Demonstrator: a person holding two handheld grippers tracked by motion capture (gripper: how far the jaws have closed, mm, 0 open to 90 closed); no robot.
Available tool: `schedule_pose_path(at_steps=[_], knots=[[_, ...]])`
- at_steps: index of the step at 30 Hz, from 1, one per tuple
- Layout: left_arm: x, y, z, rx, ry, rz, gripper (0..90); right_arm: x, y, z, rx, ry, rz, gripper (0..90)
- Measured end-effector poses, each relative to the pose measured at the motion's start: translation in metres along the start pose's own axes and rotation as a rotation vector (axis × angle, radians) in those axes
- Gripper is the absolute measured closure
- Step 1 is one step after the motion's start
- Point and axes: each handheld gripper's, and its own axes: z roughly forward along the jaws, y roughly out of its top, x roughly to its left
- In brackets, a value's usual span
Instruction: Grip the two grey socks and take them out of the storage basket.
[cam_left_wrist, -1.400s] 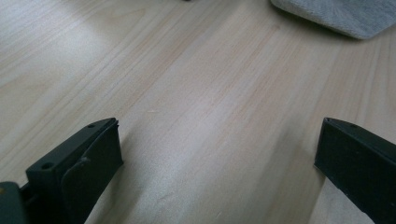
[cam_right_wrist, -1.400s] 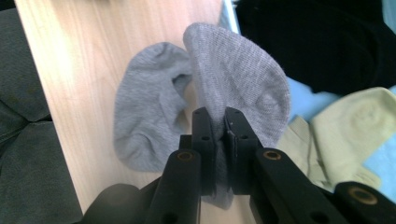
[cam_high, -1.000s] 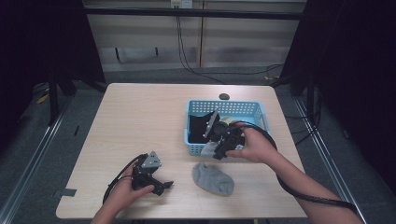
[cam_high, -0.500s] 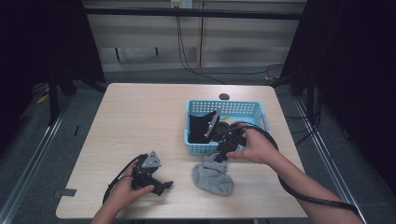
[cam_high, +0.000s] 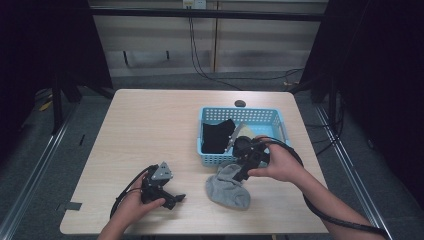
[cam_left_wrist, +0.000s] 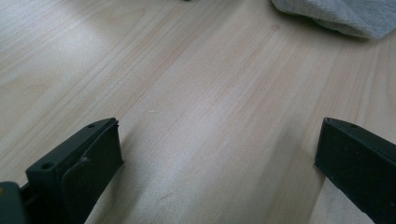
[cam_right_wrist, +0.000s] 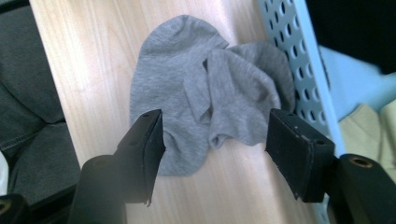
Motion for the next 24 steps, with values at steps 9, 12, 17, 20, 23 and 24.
schedule_pose_path(at_steps=[9,12,17,20,23,24], knots=[[0.000,0.000,0.000,0.002,0.001,0.000,0.0,0.002,-0.030,0.010,-0.068,0.002,0.061,31.4],[0.000,0.000,0.000,0.002,0.002,0.000,0.0,0.002,-0.041,0.015,-0.087,-0.001,0.075,30.2],[0.000,0.000,0.000,0.000,0.000,-0.001,0.0,0.001,-0.059,0.023,-0.112,-0.009,0.102,29.7],[0.000,0.000,0.000,0.002,0.002,0.000,0.0,0.000,-0.069,0.028,-0.131,-0.015,0.110,29.1],[0.000,0.000,0.000,0.002,0.002,0.000,0.0,-0.001,-0.077,0.034,-0.144,-0.017,0.114,28.5],[0.000,0.000,0.000,0.001,0.001,-0.001,0.0,-0.002,-0.080,0.035,-0.153,-0.023,0.113,28.5]])
